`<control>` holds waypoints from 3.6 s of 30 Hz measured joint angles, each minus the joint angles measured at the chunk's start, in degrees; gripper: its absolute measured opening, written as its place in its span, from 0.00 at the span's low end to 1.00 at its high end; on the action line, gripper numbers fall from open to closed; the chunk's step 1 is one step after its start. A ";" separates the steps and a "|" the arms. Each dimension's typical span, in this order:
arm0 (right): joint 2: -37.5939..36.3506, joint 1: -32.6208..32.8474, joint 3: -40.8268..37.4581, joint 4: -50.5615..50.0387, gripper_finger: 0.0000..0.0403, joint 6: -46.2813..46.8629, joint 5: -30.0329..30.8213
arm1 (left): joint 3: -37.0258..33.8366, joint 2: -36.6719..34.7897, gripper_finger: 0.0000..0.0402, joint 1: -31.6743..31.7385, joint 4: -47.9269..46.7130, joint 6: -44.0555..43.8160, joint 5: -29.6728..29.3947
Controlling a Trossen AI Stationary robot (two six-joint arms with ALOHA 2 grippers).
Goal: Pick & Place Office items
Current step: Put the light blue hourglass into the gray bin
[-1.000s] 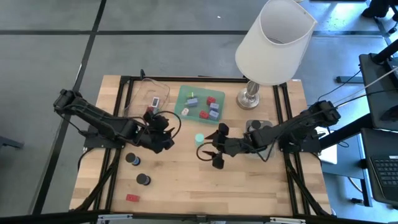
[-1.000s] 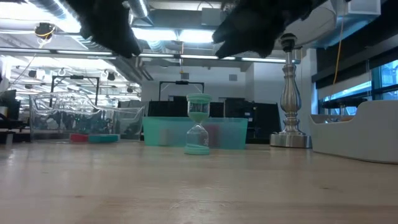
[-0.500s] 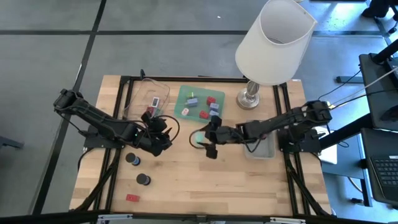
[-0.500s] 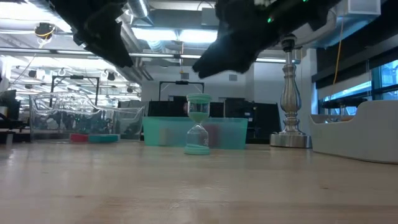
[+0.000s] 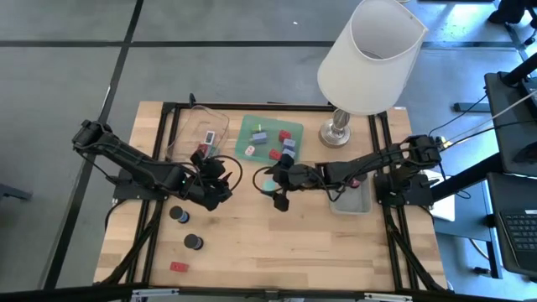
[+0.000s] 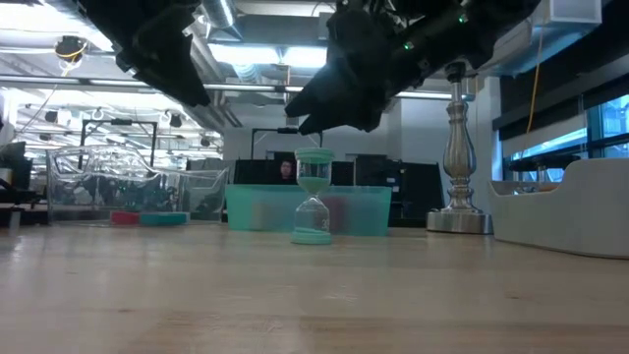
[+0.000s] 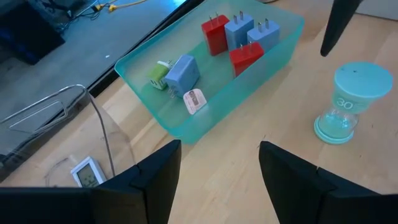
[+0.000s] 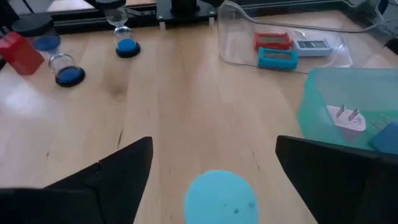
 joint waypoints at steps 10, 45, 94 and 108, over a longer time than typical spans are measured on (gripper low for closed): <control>3.48 -0.22 0.00 -0.48 0.87 -1.23 -0.88 | 0.00 0.02 0.53 0.00 -0.23 0.02 0.01; 2.76 -0.88 -0.02 -2.71 0.50 11.86 -4.37 | 0.00 0.04 0.53 0.00 -0.39 0.66 0.00; -17.18 45.02 -3.96 -103.08 0.51 118.88 23.79 | -2.05 0.04 0.53 -0.04 0.43 -2.88 1.75; -16.85 46.33 -12.02 -97.02 0.51 125.04 25.19 | -2.05 0.04 0.53 -0.04 0.48 -2.99 1.29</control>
